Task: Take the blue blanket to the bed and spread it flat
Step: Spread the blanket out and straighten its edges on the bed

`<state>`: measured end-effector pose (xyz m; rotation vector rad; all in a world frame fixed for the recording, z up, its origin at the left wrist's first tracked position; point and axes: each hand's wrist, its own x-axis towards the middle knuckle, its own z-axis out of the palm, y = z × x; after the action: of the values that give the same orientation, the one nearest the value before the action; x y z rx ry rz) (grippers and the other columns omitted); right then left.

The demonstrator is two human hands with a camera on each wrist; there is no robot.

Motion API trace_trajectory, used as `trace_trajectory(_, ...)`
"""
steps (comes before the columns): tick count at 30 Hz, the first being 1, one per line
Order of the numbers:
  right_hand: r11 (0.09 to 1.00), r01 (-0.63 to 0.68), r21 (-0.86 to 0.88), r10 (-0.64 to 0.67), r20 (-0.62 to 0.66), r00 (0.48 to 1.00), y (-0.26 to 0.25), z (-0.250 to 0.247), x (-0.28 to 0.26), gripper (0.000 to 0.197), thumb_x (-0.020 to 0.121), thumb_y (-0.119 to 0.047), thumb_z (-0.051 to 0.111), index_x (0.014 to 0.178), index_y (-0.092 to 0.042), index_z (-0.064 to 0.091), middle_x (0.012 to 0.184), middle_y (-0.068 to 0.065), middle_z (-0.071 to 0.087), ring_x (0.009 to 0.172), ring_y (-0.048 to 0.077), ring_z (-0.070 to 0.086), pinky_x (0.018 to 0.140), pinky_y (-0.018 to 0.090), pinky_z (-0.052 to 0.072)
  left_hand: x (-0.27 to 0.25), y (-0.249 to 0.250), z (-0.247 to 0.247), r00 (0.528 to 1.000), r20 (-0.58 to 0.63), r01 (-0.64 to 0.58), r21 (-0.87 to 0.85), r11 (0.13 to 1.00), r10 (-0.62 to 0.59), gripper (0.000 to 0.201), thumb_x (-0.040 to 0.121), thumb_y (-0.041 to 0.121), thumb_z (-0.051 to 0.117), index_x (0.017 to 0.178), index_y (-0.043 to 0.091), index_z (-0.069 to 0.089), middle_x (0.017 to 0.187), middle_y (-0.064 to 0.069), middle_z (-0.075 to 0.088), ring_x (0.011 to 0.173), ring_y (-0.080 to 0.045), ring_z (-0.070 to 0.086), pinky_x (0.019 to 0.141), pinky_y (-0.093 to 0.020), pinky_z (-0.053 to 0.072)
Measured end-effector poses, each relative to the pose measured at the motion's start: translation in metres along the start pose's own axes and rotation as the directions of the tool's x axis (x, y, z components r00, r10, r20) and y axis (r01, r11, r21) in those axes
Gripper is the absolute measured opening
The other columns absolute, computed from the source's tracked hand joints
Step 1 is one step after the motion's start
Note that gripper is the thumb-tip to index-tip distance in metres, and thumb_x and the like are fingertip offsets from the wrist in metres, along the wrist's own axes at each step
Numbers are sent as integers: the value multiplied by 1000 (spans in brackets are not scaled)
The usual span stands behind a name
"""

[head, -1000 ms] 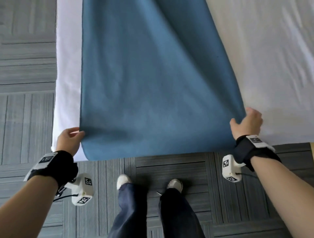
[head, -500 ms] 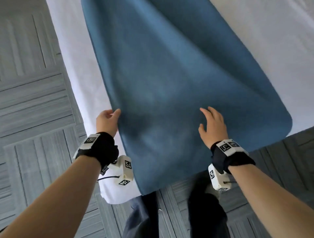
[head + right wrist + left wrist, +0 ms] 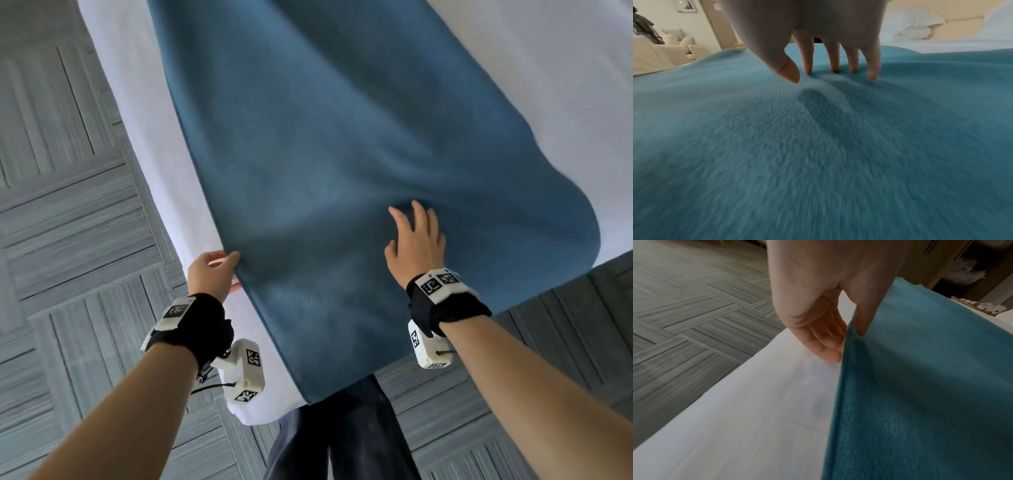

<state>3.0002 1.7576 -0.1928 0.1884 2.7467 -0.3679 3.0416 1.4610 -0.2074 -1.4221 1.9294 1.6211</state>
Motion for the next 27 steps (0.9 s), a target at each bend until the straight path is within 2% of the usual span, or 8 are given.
trace_trajectory(5,1000,4,21,-3,-29,1000,-6,-13,31,61,86,-13,50,141,-26,31,156,10,13,144,34,7,109,56,24,13,22,2,999,17,-31,17,999,31,34,88,13,60,119,1,54,106,-16,62,91,-28,61,64,-32,58)
trace_trajectory(8,999,-28,25,28,-5,1000,-6,-18,43,60,87,-15,49,142,-28,28,157,9,11,145,33,5,109,58,23,26,38,5,998,8,-67,19,998,67,35,87,14,60,120,1,54,103,-15,62,77,-23,62,55,-23,57)
trace_trajectory(10,998,-55,24,54,15,998,-5,-18,46,60,88,-16,48,143,-29,26,157,8,9,145,33,5,110,57,23,36,52,8,996,4,-84,56,995,84,39,86,16,62,121,0,54,104,-16,63,77,-23,62,64,-31,57)
trace_trajectory(16,995,-96,22,97,-4,995,-13,-9,38,61,87,-15,48,143,-24,26,157,12,9,144,34,8,105,50,31,86,90,11,993,9,-121,205,971,122,56,79,35,67,120,-1,56,122,-22,62,111,-34,61,98,-49,48)
trace_trajectory(19,986,-164,23,165,-19,986,-28,-2,32,62,87,-17,49,144,-24,25,157,12,9,144,34,7,103,51,34,110,113,11,983,48,-183,257,949,176,52,80,37,62,114,-3,58,120,-27,61,112,-39,59,98,-53,47)
trace_trajectory(21,971,-234,41,235,-23,972,-46,5,30,62,88,-21,50,144,-26,25,157,10,9,145,33,5,105,52,33,122,130,10,980,94,-193,249,949,175,44,84,32,57,111,-2,59,117,-27,62,106,-40,61,92,-53,51)
trace_trajectory(24,945,-320,68,322,-26,946,-91,19,28,61,89,-29,50,144,-29,24,158,6,8,145,31,4,108,55,29,140,149,1,966,204,-200,203,959,159,30,88,25,53,105,2,60,98,-18,62,83,-30,61,53,-31,59)
trace_trajectory(27,914,-389,112,395,-32,918,-151,35,32,63,88,-35,51,144,-32,24,158,4,8,145,31,5,110,56,23,154,158,-22,946,295,-197,194,961,135,20,92,18,49,77,7,56,80,-11,62,57,-21,66,39,-21,52)
